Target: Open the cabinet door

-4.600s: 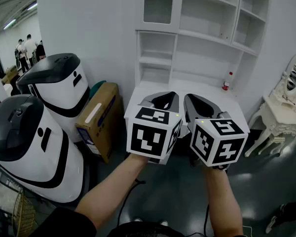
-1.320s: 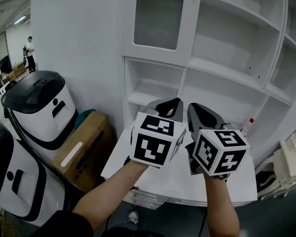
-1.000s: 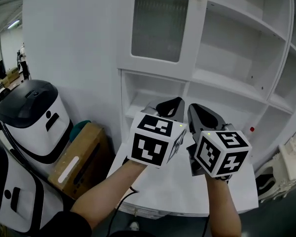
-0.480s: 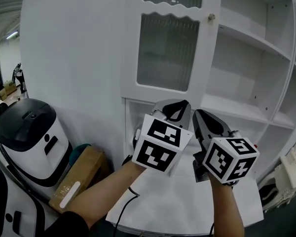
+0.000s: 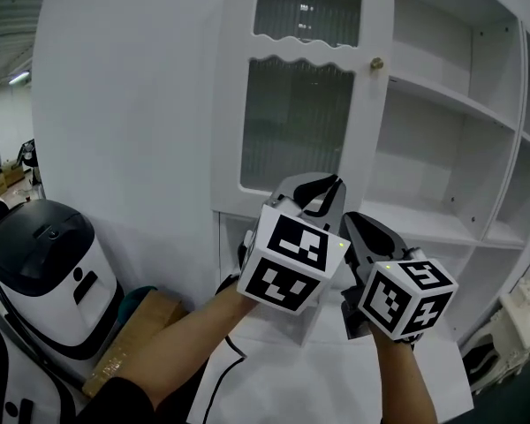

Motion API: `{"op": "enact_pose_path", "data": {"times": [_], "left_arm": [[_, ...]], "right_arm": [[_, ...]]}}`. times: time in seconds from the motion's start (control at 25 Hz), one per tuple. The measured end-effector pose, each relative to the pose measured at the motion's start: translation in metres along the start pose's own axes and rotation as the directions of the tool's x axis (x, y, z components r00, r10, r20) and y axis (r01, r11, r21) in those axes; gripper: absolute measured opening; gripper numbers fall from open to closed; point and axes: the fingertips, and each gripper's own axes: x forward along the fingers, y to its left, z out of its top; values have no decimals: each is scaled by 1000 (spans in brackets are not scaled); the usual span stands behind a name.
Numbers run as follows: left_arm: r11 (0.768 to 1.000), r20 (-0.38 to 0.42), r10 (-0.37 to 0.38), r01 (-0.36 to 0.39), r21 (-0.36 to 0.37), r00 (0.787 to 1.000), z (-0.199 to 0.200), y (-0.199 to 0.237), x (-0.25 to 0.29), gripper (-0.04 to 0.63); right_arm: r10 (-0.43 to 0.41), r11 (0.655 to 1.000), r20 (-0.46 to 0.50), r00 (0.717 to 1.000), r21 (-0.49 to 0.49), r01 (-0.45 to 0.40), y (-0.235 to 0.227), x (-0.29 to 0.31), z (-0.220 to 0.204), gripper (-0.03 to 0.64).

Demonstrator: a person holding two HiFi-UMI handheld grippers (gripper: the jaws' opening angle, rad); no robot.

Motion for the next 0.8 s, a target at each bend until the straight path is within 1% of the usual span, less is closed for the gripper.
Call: {"op": "enact_pose_path", "data": {"times": [0.12,0.28,0.36,0.48,0.56,0.8], "left_arm": [[999,35,11,-12,44,999,16,4,10,9],[997,71,27,-31,67,997,32,10,25,23],[995,72,46,-52,87,996,36,14,34,33],[987,70,71,-80,140,995,42,18,48,60],[981,80,86,-98,168,993,48,21,56,63],[967,118,121,-144,211,986,74,34,74,89]], "right_arm": [[16,1000,8,1000,0,-16,-6,4,3,23],[42,999,23,999,-14,-42,-17,7,11,23],[57,998,31,998,-17,-57,-23,10,15,23],[86,996,37,996,-29,-85,-30,15,18,23],[107,994,38,994,-41,-106,-31,19,19,23],[150,988,48,988,-46,-148,-45,25,22,25]]}}
